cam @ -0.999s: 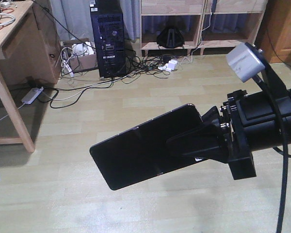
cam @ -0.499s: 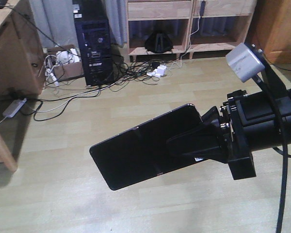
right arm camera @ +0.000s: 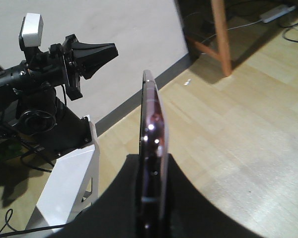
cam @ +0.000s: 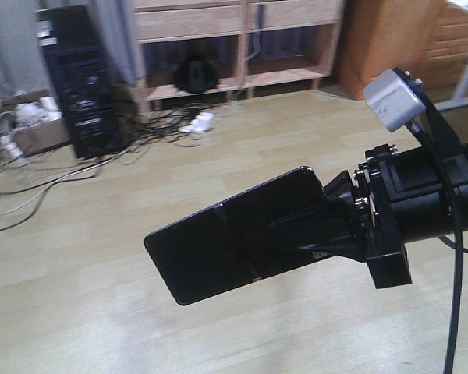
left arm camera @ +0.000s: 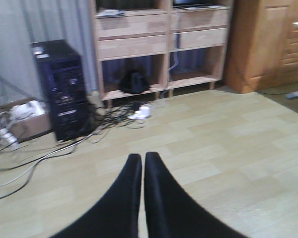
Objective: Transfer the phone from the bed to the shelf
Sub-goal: 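Carry the phone in the right gripper while driving across the room, then carry the phone in the right gripper toward the white desk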
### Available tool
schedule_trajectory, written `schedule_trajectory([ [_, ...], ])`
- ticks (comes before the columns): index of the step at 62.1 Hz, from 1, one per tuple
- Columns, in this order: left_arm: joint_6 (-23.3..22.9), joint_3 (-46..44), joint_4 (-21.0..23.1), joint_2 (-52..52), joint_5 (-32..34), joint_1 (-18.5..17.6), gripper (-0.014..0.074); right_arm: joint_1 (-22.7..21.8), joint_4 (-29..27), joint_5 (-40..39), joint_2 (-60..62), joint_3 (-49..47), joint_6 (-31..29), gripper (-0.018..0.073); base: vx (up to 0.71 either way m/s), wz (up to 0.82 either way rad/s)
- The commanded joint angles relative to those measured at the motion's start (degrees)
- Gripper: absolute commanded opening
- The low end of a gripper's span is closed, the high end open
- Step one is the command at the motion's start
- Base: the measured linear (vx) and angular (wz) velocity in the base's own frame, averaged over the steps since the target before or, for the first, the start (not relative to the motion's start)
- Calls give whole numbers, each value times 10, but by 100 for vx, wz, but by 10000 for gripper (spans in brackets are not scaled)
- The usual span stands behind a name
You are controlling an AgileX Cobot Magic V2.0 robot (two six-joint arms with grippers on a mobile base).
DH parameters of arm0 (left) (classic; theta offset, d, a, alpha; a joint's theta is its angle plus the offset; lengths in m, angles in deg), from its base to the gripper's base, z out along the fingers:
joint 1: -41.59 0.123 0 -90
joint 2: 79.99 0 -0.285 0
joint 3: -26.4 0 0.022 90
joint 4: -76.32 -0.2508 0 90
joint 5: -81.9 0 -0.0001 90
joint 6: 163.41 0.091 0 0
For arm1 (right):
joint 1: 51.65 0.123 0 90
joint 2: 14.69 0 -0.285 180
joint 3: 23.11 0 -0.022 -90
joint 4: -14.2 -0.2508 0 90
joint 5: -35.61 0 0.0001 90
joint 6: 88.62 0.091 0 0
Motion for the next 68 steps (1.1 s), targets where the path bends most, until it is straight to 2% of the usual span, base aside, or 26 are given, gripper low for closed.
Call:
schedule_trajectory([
  [1, -2, 2, 5, -3, 42, -2, 1, -1, -54, 40, 15, -15, -4, -1, 19, -46],
  [68, -2, 2, 5, -3, 42, -2, 1, -1, -54, 40, 15, -15, -4, -1, 19, -55],
])
